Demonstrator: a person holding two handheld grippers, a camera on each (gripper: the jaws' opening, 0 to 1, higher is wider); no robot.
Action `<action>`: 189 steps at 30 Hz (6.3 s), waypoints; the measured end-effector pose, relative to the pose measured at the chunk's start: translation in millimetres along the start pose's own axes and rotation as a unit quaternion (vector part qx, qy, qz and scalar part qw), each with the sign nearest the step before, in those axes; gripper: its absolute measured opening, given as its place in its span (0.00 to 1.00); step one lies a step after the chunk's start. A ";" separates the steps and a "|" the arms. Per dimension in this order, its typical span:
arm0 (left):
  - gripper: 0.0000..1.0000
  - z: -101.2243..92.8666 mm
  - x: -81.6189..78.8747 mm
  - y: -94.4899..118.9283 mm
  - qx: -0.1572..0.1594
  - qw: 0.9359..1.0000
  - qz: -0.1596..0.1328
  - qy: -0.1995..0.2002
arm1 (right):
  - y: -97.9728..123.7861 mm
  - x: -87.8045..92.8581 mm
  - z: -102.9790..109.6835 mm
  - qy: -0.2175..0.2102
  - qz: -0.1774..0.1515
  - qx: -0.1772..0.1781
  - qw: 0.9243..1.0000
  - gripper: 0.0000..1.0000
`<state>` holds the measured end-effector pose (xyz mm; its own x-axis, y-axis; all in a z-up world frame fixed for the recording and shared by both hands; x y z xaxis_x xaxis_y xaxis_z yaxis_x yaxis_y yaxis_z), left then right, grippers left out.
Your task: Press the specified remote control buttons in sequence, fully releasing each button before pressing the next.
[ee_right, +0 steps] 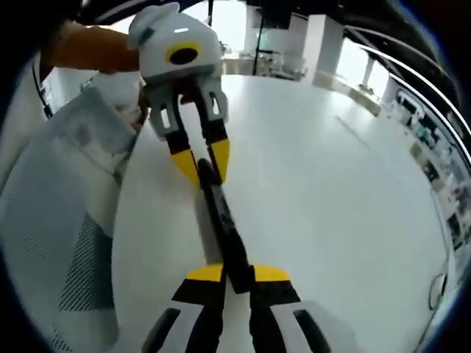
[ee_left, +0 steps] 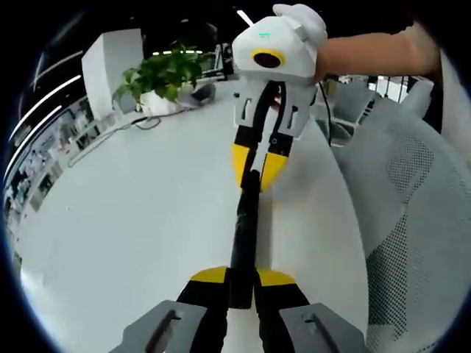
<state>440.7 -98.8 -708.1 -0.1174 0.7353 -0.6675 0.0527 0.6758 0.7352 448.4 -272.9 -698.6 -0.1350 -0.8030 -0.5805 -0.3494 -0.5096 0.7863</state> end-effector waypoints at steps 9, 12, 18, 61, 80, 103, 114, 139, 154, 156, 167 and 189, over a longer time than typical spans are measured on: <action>0.20 -9.4 4.8 -3.0 0.013 1.000 0.012 -0.001 | 0.8 5.1 12.4 0.007 0.010 -0.015 1.000 0.12; 0.24 -12.4 4.2 -4.1 0.018 1.000 0.016 -0.007 | 0.8 7.4 16.0 0.008 0.013 -0.022 1.000 0.16; 0.26 -13.2 2.7 -3.7 0.020 1.000 0.020 -0.009 | 3.7 7.0 16.0 0.007 0.016 -0.024 1.000 0.15; 0.25 -11.1 1.5 -9.1 0.037 0.998 0.051 -0.013 | 14.4 7.2 4.0 0.017 0.010 -0.031 0.999 0.18; 0.25 -8.9 1.0 -10.1 0.044 0.998 0.052 -0.018 | 15.8 6.1 2.4 0.028 0.009 -0.036 0.999 0.03; 0.25 -8.9 0.8 -10.2 0.046 0.997 0.056 -0.024 | 21.8 -6.9 2.5 0.141 0.069 -0.050 0.986 0.00; 0.25 -9.1 0.2 -10.2 0.050 0.997 0.058 -0.026 | 18.5 -6.5 5.8 0.154 0.099 -0.073 0.980 0.00; 0.25 -7.8 -0.2 -9.9 0.052 0.996 0.061 -0.029 | 6.5 -9.3 8.0 0.174 0.134 -0.092 0.971 0.00; 0.25 -5.9 0.6 -8.2 0.055 0.996 0.061 -0.031 | -0.1 -10.6 7.2 0.178 0.143 -0.098 0.969 0.00; 0.25 -6.0 0.7 -7.9 0.055 0.996 0.060 -0.031 | -0.2 -11.0 7.0 0.178 0.143 -0.099 0.969 0.00; 0.25 -6.0 0.9 -7.7 0.054 0.996 0.062 -0.031 | -0.7 -11.7 7.7 0.179 0.148 -0.101 0.967 0.00; 0.25 -6.8 -0.3 -8.1 0.055 0.996 0.063 -0.031 | -0.7 -12.1 7.4 0.184 0.159 -0.105 0.964 0.00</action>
<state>433.5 -104.9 -713.1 -0.0411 0.8143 -0.5790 0.1715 0.5766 0.7988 443.4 -260.5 -693.6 0.1481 -0.9645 -0.2184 -0.1442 -0.2396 0.9601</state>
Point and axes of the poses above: the point that each gripper's makers call its tool centre point, and the gripper's own axes: y roughly backward along the fingers, z roughly to its left, x roughly out of its underside, the point moved 8 cm from there along y, roughly backward along the fingers, and after that the axes turned 12 degrees about x, right-handed, at the moved point
